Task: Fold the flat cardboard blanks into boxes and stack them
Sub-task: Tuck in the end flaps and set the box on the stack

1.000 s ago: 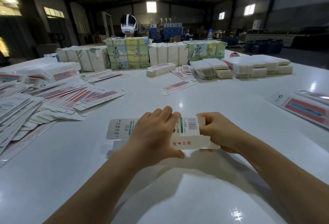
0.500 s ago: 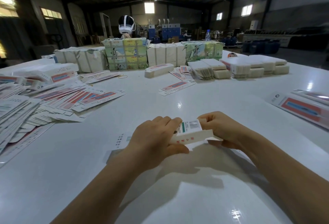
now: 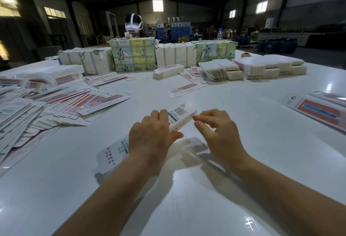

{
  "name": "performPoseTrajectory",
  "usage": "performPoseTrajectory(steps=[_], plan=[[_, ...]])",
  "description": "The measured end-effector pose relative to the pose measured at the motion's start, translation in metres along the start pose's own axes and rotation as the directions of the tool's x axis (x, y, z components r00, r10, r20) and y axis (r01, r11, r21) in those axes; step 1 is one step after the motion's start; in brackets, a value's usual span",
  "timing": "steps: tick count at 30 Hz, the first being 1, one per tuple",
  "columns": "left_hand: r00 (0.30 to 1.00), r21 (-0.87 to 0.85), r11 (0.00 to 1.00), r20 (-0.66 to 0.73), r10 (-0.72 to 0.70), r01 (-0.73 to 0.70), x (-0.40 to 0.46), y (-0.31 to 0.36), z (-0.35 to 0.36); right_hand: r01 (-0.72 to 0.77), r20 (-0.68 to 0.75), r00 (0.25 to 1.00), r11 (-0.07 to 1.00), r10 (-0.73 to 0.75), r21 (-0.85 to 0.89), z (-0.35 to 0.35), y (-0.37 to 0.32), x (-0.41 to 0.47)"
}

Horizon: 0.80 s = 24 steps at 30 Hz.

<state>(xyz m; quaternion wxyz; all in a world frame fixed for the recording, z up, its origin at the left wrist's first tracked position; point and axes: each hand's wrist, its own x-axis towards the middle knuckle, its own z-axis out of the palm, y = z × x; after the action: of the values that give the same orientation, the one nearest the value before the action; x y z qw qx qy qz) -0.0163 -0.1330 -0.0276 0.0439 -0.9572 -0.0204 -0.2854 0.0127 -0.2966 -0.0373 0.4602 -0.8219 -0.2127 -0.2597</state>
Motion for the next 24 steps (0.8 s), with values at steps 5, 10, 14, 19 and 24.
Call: performPoseTrajectory(steps=[5, 10, 14, 19, 24], plan=[[0.995, 0.029, 0.999, -0.088, -0.035, 0.038, -0.001, 0.006, -0.003, -0.082, -0.109, 0.99, 0.995, 0.089, 0.06, -0.002, -0.004, -0.002], [0.993, -0.019, 0.998, -0.108, 0.053, -0.055, -0.005, 0.017, -0.01, -0.074, -0.041, 0.996, 0.997, 0.076, 0.03, 0.001, -0.005, -0.003], [0.982, -0.051, 0.993, -0.166, 0.093, -0.103, -0.005, 0.015, -0.007, -0.059, -0.04, 0.997, 0.998, 0.061, 0.035, -0.001, -0.006, -0.004], [0.977, -0.123, 0.985, -0.19, 0.099, -0.124, -0.005, 0.008, -0.005, -0.019, 0.019, 1.0, 1.0, 0.02, -0.024, -0.004, -0.01, -0.002], [0.967, -0.119, 0.978, -0.214, 0.141, -0.169, -0.006, 0.012, -0.004, -0.141, 0.25, 0.964, 0.969, 0.089, 0.201, -0.007, -0.013, -0.002]])
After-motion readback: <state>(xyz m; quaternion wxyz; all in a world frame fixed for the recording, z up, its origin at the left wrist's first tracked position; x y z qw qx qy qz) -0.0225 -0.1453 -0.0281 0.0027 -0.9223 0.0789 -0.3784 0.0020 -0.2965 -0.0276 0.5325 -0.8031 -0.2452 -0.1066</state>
